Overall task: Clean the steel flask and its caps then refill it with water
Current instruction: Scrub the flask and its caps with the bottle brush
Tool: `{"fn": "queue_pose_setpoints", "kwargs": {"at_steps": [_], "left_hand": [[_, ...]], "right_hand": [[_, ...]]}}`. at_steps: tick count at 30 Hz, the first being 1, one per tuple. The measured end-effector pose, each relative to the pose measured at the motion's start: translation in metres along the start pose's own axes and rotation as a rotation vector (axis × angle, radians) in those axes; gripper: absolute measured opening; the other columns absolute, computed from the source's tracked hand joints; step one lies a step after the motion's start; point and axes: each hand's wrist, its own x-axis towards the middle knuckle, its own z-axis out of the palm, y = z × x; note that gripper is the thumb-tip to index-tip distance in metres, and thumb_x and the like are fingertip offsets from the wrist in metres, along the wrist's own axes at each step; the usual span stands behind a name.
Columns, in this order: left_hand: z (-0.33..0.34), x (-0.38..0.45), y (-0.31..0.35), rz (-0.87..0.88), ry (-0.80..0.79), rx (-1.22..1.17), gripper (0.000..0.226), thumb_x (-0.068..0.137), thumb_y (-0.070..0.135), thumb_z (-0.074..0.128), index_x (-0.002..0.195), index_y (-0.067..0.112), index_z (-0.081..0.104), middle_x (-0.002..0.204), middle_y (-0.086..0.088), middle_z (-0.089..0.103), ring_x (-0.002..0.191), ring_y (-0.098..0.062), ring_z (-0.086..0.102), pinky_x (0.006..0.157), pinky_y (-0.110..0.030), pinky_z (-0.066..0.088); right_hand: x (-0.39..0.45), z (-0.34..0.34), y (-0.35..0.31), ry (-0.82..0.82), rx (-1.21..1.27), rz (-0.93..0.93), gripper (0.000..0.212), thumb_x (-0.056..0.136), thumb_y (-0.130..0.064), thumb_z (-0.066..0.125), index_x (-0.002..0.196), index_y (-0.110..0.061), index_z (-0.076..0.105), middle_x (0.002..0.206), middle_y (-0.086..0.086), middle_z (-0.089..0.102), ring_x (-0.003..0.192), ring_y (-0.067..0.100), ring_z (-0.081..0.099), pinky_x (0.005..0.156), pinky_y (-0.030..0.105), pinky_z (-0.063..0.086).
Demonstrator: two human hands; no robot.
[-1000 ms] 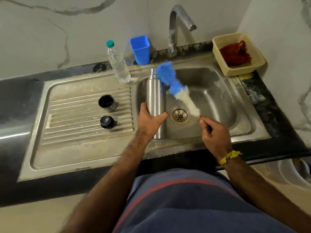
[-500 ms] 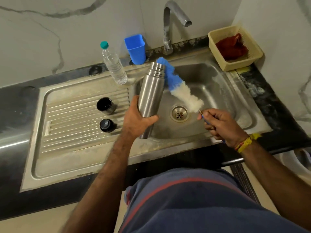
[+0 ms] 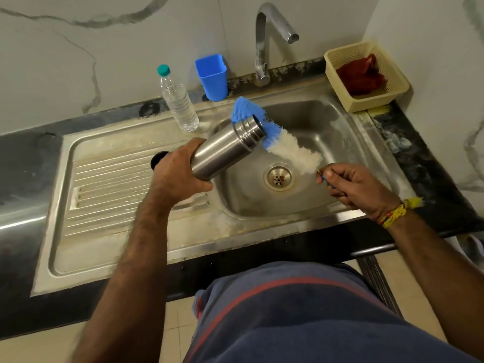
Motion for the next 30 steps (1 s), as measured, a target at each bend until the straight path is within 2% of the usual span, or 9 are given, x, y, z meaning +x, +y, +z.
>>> {"fn": "queue_pose_setpoints", "kwargs": {"at_steps": [3,6,8,13,16,22,25,28,30], "left_hand": [[-0.016,0.001,-0.007,0.050,0.036,0.281,0.078,0.063,0.024,0.087,0.132,0.031,0.053,0.110,0.000,0.069,0.090,-0.023,0.061,0.080,-0.039,0.048],[-0.019,0.014,0.002,0.082,0.041,0.573,0.066,0.066,0.024,0.084,0.124,0.030,0.056,0.104,-0.002,0.069,0.090,-0.030,0.062,0.083,-0.045,0.048],[-0.019,0.020,0.006,0.020,0.054,0.588,0.066,0.066,0.024,0.085,0.124,0.029,0.056,0.106,-0.003,0.068,0.092,-0.031,0.062,0.085,-0.046,0.046],[-0.013,0.022,0.009,-0.097,0.092,0.575,0.076,0.068,0.025,0.089,0.134,0.027,0.052,0.115,-0.005,0.067,0.102,-0.034,0.062,0.093,-0.049,0.044],[-0.008,0.029,0.019,-0.183,0.074,0.445,0.080,0.065,0.030,0.092,0.134,0.026,0.051,0.116,-0.006,0.066,0.104,-0.033,0.062,0.092,-0.048,0.046],[-0.002,0.023,0.032,-0.338,0.091,0.119,0.075,0.064,0.040,0.090,0.127,0.023,0.053,0.107,0.000,0.066,0.094,-0.027,0.064,0.082,-0.039,0.052],[0.012,0.023,0.048,-0.367,0.093,-0.199,0.075,0.064,0.039,0.089,0.128,0.021,0.055,0.104,0.005,0.062,0.095,-0.023,0.063,0.087,-0.038,0.054],[0.025,0.016,0.050,-0.419,0.105,-0.391,0.078,0.062,0.035,0.090,0.130,0.018,0.055,0.107,0.004,0.063,0.096,-0.022,0.063,0.088,-0.036,0.054],[0.035,0.010,0.053,-0.445,0.107,-0.519,0.083,0.052,0.039,0.088,0.126,0.017,0.056,0.107,0.001,0.067,0.094,-0.021,0.066,0.088,-0.040,0.058]], "right_hand": [[-0.002,-0.011,-0.004,0.052,-0.169,-0.111,0.023,0.103,-0.008,0.047,0.094,0.000,0.066,0.054,-0.004,0.035,0.041,0.002,0.029,0.039,0.014,0.029],[0.017,-0.003,-0.005,0.146,-0.570,-0.262,0.017,0.098,-0.008,0.058,0.090,-0.013,0.071,0.069,-0.004,0.062,0.060,0.001,0.056,0.062,0.024,0.049],[0.024,0.005,-0.006,0.210,-0.695,-0.316,0.014,0.098,-0.014,0.059,0.094,-0.016,0.072,0.079,-0.003,0.069,0.068,0.009,0.062,0.066,0.033,0.052],[0.010,0.021,-0.008,0.316,-0.826,-0.433,0.021,0.096,-0.031,0.050,0.099,-0.021,0.068,0.081,0.003,0.072,0.070,0.026,0.065,0.061,0.039,0.054],[0.020,0.037,-0.012,0.373,-0.853,-0.432,0.025,0.097,-0.036,0.044,0.105,-0.023,0.064,0.082,0.007,0.071,0.072,0.030,0.065,0.063,0.041,0.054],[0.001,0.044,-0.005,0.523,-0.822,-0.498,0.020,0.099,-0.026,0.048,0.105,-0.018,0.065,0.077,0.010,0.069,0.064,0.030,0.063,0.056,0.040,0.054],[0.007,0.051,-0.007,0.529,-0.721,-0.473,0.028,0.099,-0.030,0.044,0.106,-0.014,0.066,0.082,0.008,0.070,0.069,0.026,0.065,0.060,0.042,0.056],[-0.003,0.048,-0.003,0.513,-0.600,-0.480,0.032,0.097,-0.032,0.042,0.106,-0.015,0.066,0.091,0.006,0.072,0.079,0.025,0.068,0.069,0.046,0.057],[-0.002,0.046,0.001,0.527,-0.591,-0.459,0.029,0.097,-0.028,0.044,0.105,-0.013,0.067,0.093,0.006,0.073,0.081,0.023,0.069,0.072,0.045,0.058]]}}
